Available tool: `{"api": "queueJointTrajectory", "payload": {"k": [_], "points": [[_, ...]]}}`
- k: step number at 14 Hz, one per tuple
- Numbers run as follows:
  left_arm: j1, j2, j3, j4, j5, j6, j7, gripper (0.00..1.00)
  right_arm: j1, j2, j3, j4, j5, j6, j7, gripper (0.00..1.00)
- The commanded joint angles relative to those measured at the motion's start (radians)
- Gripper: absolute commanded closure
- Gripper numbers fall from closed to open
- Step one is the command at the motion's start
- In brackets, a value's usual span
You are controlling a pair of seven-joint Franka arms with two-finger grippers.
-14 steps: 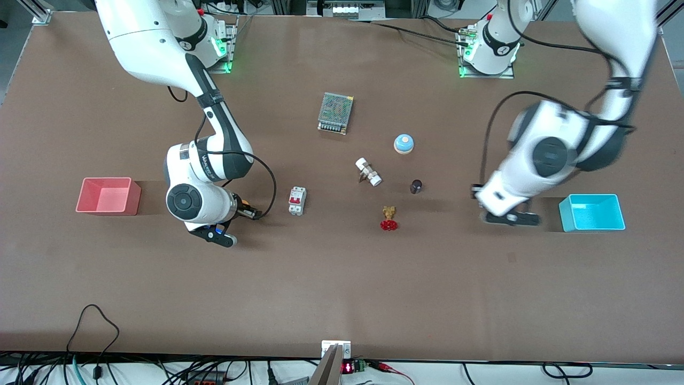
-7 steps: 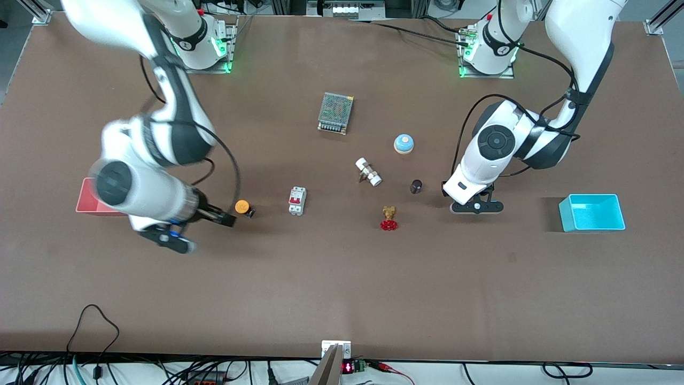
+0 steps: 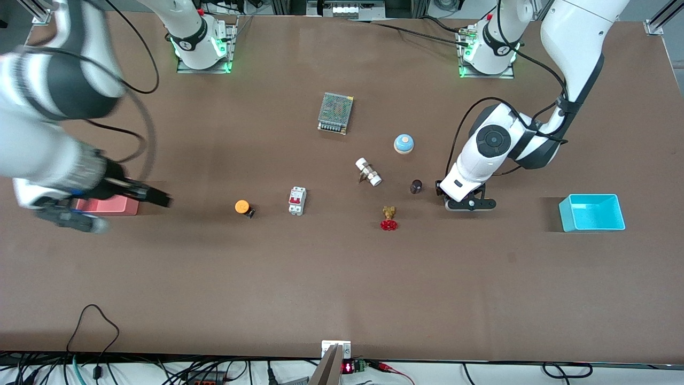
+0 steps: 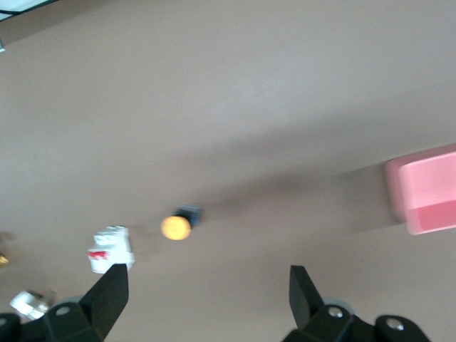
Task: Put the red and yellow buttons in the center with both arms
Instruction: 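Withdraw the right gripper while the left gripper places the red button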
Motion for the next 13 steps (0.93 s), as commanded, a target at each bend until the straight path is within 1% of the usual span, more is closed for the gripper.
{"api": "queueJointTrajectory", "payload": {"k": [1, 2, 3, 4, 5, 6, 8, 10, 11, 13], "points": [[0.004, 0.011, -0.001, -0.003, 0.025, 0.016, -0.02, 0.57, -0.144, -0.09, 0.026, -0.036, -0.029, -0.056, -0.172, 0.0], [0.004, 0.017, -0.001, -0.003, 0.026, 0.018, -0.022, 0.42, -0.173, -0.119, 0.026, -0.036, -0.035, -0.065, -0.189, 0.0], [0.004, 0.017, -0.001, -0.001, 0.026, 0.018, -0.02, 0.27, -0.179, -0.147, 0.026, -0.038, -0.059, -0.091, -0.206, 0.0], [0.004, 0.017, -0.001, -0.001, 0.026, 0.018, -0.022, 0.12, -0.179, -0.185, 0.026, -0.047, -0.1, -0.116, -0.214, 0.0], [0.004, 0.017, -0.001, -0.001, 0.026, 0.018, -0.022, 0.01, -0.176, -0.218, 0.026, -0.068, -0.139, -0.122, -0.236, 0.0], [0.004, 0.017, -0.001, -0.001, 0.026, 0.018, -0.022, 0.0, -0.169, -0.256, 0.028, -0.1, -0.183, -0.133, -0.296, 0.0], [0.006, 0.005, -0.003, -0.001, 0.026, 0.016, -0.02, 0.0, -0.17, -0.285, 0.028, -0.165, -0.188, -0.127, -0.32, 0.0], [0.009, -0.036, -0.004, 0.002, 0.026, 0.004, -0.014, 0.0, -0.169, -0.313, 0.028, -0.232, -0.181, -0.08, -0.307, 0.0], [0.01, -0.062, -0.004, 0.011, 0.026, -0.01, -0.008, 0.0, -0.169, -0.342, 0.028, -0.273, -0.179, -0.055, -0.275, 0.0], [0.01, -0.104, -0.006, 0.057, 0.026, -0.101, 0.0, 0.0, -0.163, -0.403, 0.029, -0.368, -0.179, -0.021, -0.223, 0.0]]}}
